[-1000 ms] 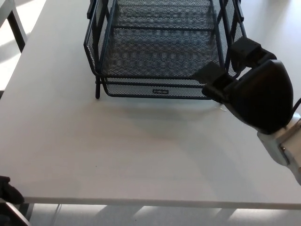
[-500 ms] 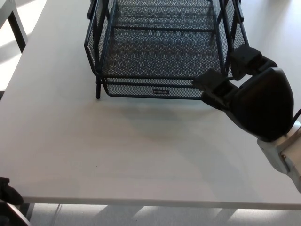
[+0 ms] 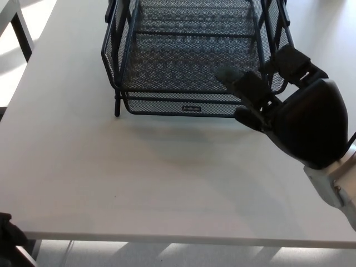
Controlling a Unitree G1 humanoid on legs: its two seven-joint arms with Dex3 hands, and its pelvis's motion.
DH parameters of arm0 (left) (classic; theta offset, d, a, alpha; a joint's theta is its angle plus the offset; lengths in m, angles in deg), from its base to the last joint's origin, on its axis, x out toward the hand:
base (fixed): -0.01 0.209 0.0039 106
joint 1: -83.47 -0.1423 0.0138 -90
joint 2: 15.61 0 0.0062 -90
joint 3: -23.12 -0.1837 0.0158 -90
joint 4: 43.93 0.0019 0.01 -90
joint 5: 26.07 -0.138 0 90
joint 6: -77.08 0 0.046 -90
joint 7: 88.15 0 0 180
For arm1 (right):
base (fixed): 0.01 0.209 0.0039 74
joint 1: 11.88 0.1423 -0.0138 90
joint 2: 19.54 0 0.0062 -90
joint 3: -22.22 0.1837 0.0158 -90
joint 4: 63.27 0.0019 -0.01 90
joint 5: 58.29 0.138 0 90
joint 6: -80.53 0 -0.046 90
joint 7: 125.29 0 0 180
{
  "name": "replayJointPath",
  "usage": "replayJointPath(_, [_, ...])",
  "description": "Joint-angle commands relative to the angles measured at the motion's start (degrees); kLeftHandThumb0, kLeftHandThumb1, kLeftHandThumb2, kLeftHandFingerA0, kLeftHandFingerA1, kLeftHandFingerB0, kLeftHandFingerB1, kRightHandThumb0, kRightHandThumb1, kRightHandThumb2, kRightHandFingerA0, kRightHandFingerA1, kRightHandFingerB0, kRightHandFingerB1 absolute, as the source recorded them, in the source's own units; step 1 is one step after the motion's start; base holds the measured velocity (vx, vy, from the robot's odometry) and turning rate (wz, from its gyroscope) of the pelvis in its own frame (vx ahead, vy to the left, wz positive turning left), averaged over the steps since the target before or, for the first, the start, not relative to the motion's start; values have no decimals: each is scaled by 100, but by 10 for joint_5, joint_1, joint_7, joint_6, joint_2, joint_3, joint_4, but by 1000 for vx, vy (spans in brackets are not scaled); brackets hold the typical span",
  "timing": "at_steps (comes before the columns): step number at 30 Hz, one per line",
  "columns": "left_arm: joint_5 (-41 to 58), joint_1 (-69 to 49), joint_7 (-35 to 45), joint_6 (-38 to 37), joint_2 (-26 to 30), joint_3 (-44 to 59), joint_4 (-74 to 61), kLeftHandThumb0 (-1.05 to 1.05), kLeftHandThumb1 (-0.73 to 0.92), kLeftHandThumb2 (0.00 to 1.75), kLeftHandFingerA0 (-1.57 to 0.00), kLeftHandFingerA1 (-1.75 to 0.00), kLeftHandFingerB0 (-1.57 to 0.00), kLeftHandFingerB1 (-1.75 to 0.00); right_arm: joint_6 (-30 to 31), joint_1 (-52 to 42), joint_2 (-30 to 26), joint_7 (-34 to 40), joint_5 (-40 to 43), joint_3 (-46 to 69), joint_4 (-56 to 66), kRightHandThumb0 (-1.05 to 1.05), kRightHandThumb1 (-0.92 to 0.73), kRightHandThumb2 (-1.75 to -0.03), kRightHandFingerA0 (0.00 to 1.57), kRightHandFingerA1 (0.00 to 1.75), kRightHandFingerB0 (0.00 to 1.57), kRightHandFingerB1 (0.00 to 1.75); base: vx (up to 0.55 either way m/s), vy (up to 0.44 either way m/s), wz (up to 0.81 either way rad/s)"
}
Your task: The robot uses its right hand to grab the drawer kept on the middle of the desk and pull it out towards the robot
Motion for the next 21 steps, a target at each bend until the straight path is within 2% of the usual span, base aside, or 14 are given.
replayJointPath(1, [-6,-8,5,-3,8,6,1,-32,56,56,-79,-83,-80,-56,42,-55,-35,-137,27,63,100,-79,-46,-89,1,38,0,24,0,0,0])
replayJointPath(2, [-8,-10,3,-6,8,6,2,-32,56,56,-79,-84,-80,-56,43,-63,-40,-145,28,72,112,-82,-44,-80,0,27,0,18,0,0,0])
replayJointPath(4, [-9,-11,2,-7,9,7,2,-32,56,56,-79,-84,-80,-56,42,-69,-40,-154,26,79,120,-82,-44,-80,0,27,0,18,0,0,0])
replayJointPath(5, [-8,-11,0,-9,7,7,4,-32,55,56,-79,-85,-80,-57,49,-88,-56,-177,35,106,155,-83,-58,-59,0,16,0,22,0,0,0])
replayJointPath(6, [-10,-15,6,6,9,7,-5,-34,57,57,-76,-82,-79,-56,55,-104,-66,-179,38,131,175,-94,-55,-92,0,14,0,9,0,0,0])
replayJointPath(7, [-7,-16,10,9,9,8,-8,-32,56,57,-76,-81,-79,-55,63,-125,-79,-191,43,163,202,-103,-60,-95,0,10,0,6,0,0,0])
replayJointPath(9, [-6,-18,9,9,9,10,-7,-32,56,57,-76,-81,-79,-55,60,-125,-74,-199,40,167,205,-103,-60,-95,0,10,0,6,0,0,0])
replayJointPath(10, [-8,-16,2,-5,9,9,0,-31,55,57,-78,-81,-80,-56,57,-137,-78,-206,54,183,218,-88,-62,-61,0,9,0,21,0,0,0])
replayJointPath(11, [-7,-17,0,-11,10,10,5,-31,55,56,-79,-80,-80,-55,55,-160,-87,-214,75,214,239,-98,-58,-94,0,11,0,12,0,0,0])
replayJointPath(13, [-7,-17,0,-11,10,10,6,-31,55,56,-79,-80,-80,-55,52,-166,-84,-221,76,222,246,-98,-58,-94,0,11,0,12,0,0,0])
replayJointPath(15, [-5,-19,2,-7,10,11,6,-34,57,57,-78,-82,-79,-56,69,-217,-95,-223,83,289,273,-102,-61,-94,0,8,0,7,0,0,0])
replayJointPath(16, [-2,-20,5,-4,9,12,2,-33,56,56,-79,-82,-80,-56,70,-238,-94,-214,86,321,280,-95,-56,-93,0,11,0,14,0,0,0])
replayJointPath(21, [-3,-18,-2,-14,8,12,9,-33,55,56,-81,-83,-81,-56,60,-292,-91,-197,99,404,289,-93,-55,-92,0,11,4,14,0,0,0])
